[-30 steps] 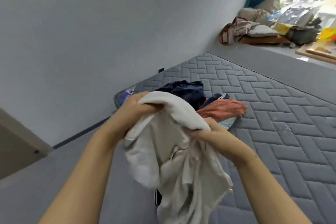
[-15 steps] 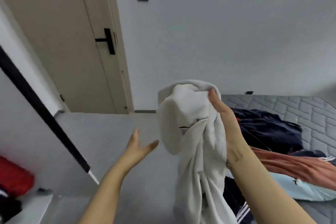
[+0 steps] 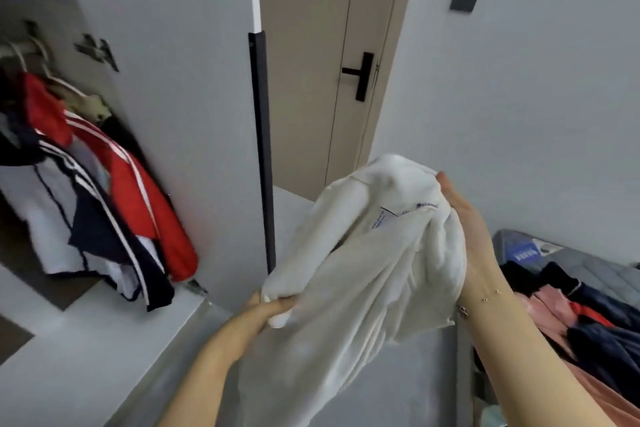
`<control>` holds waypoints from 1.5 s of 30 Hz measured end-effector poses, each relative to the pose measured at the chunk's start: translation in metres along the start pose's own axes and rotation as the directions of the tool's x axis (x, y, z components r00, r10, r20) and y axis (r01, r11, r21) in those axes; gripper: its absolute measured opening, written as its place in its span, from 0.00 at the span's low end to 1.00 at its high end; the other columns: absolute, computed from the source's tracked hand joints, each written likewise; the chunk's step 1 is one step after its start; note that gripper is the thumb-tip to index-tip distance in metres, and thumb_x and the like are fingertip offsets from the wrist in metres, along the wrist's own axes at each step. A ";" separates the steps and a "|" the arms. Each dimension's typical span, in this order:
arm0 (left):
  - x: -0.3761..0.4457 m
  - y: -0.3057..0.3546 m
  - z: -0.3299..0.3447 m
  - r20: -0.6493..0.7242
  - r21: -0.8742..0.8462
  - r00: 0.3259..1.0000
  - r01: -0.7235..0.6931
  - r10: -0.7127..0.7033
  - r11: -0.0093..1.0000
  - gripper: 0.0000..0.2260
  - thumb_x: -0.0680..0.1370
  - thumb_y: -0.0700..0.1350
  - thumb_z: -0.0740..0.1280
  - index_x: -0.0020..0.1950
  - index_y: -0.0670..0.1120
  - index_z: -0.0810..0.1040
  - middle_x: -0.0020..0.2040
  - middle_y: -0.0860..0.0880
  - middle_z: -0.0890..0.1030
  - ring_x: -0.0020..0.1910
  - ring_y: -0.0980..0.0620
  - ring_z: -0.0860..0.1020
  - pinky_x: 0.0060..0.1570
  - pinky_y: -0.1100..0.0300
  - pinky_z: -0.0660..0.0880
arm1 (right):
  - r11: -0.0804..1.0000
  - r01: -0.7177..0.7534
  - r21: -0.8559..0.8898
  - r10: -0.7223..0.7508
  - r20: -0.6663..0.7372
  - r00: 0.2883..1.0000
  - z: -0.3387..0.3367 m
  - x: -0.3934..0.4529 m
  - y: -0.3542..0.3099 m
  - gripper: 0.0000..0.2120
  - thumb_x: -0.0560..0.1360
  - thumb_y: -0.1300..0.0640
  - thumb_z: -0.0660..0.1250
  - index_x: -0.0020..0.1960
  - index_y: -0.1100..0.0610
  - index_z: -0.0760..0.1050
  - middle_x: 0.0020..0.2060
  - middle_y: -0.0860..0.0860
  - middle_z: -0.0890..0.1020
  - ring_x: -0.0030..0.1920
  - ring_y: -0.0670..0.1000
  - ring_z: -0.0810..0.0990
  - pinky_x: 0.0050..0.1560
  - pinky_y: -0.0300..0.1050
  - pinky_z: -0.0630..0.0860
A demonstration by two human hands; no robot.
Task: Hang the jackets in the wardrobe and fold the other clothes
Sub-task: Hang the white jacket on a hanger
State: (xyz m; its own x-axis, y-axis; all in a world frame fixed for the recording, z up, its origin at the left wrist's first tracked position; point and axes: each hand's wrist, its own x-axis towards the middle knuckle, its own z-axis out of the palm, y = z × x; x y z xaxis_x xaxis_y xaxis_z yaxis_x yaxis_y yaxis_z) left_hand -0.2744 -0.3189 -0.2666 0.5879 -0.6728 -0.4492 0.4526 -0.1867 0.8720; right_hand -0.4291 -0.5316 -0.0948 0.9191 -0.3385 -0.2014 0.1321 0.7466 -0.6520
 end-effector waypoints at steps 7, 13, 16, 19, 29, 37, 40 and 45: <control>-0.061 0.065 -0.097 -0.475 -0.203 0.829 -0.430 0.296 0.879 0.05 0.78 0.42 0.64 0.43 0.45 0.77 0.27 0.49 0.70 0.24 0.56 0.63 0.29 0.61 0.60 | 0.623 -0.290 -0.727 0.360 -0.062 0.931 0.038 0.092 0.025 0.21 0.76 0.43 0.68 0.59 0.60 0.79 0.49 0.56 0.86 0.51 0.55 0.84 0.46 0.47 0.81; -0.137 0.118 -0.103 -0.637 0.059 0.489 -0.739 0.596 0.671 0.13 0.80 0.41 0.59 0.53 0.49 0.83 0.45 0.50 0.83 0.45 0.54 0.80 0.49 0.60 0.78 | 0.282 0.268 -0.921 0.003 0.280 0.960 0.081 0.144 0.071 0.08 0.79 0.50 0.64 0.46 0.52 0.79 0.40 0.45 0.84 0.43 0.45 0.81 0.42 0.39 0.74; -0.175 0.145 -0.106 -0.586 0.036 0.413 -0.846 0.697 0.531 0.11 0.79 0.51 0.64 0.57 0.52 0.83 0.48 0.55 0.84 0.54 0.57 0.81 0.56 0.61 0.77 | 0.591 0.209 -0.779 0.131 0.348 0.928 0.100 0.152 0.083 0.11 0.79 0.48 0.66 0.54 0.53 0.81 0.47 0.48 0.86 0.50 0.49 0.84 0.52 0.46 0.78; -0.167 0.125 -0.095 -0.599 -0.026 0.672 -0.560 0.436 0.828 0.32 0.72 0.67 0.64 0.67 0.46 0.76 0.53 0.55 0.83 0.57 0.56 0.79 0.62 0.54 0.74 | 0.873 -0.138 -0.467 0.365 0.441 0.820 0.122 0.159 0.079 0.17 0.79 0.47 0.66 0.62 0.55 0.79 0.58 0.55 0.83 0.58 0.55 0.82 0.59 0.54 0.77; -0.175 0.042 -0.085 -0.860 0.185 0.485 0.007 0.158 0.983 0.16 0.64 0.55 0.78 0.48 0.53 0.85 0.46 0.55 0.86 0.45 0.58 0.83 0.40 0.70 0.75 | 0.446 0.338 -0.829 0.105 0.424 0.900 0.143 0.216 0.099 0.09 0.76 0.53 0.68 0.39 0.55 0.78 0.32 0.50 0.80 0.35 0.51 0.78 0.35 0.42 0.72; -0.219 0.058 -0.107 -0.876 0.411 0.273 -0.008 0.397 0.912 0.05 0.73 0.48 0.73 0.44 0.59 0.82 0.42 0.57 0.83 0.42 0.63 0.79 0.41 0.76 0.71 | 0.103 0.462 -0.881 0.242 0.473 0.847 0.143 0.255 0.152 0.22 0.72 0.43 0.71 0.32 0.58 0.68 0.28 0.53 0.75 0.30 0.52 0.72 0.30 0.42 0.65; -0.228 0.076 -0.118 -0.879 0.379 0.250 -0.150 0.406 0.913 0.09 0.70 0.54 0.71 0.41 0.49 0.82 0.36 0.53 0.81 0.37 0.59 0.77 0.40 0.70 0.72 | 0.059 0.519 -0.853 0.381 0.500 0.778 0.160 0.266 0.180 0.26 0.71 0.43 0.73 0.31 0.55 0.60 0.28 0.50 0.64 0.30 0.49 0.63 0.31 0.42 0.59; -0.245 0.099 -0.159 -0.866 0.249 0.312 -0.409 0.391 0.878 0.23 0.57 0.65 0.79 0.38 0.48 0.82 0.36 0.48 0.81 0.35 0.54 0.79 0.35 0.66 0.76 | -0.164 0.663 -0.731 0.513 0.511 0.690 0.201 0.286 0.248 0.25 0.74 0.45 0.70 0.31 0.54 0.59 0.28 0.48 0.63 0.29 0.48 0.62 0.29 0.41 0.54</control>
State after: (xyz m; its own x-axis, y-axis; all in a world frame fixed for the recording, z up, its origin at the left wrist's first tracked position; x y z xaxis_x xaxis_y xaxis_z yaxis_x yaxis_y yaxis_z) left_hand -0.2670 -0.0584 -0.1009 0.9409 0.3373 0.0319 -0.0100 -0.0665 0.9977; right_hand -0.0593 -0.3279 -0.1675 0.8917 0.4416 -0.0998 0.3164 -0.7655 -0.5603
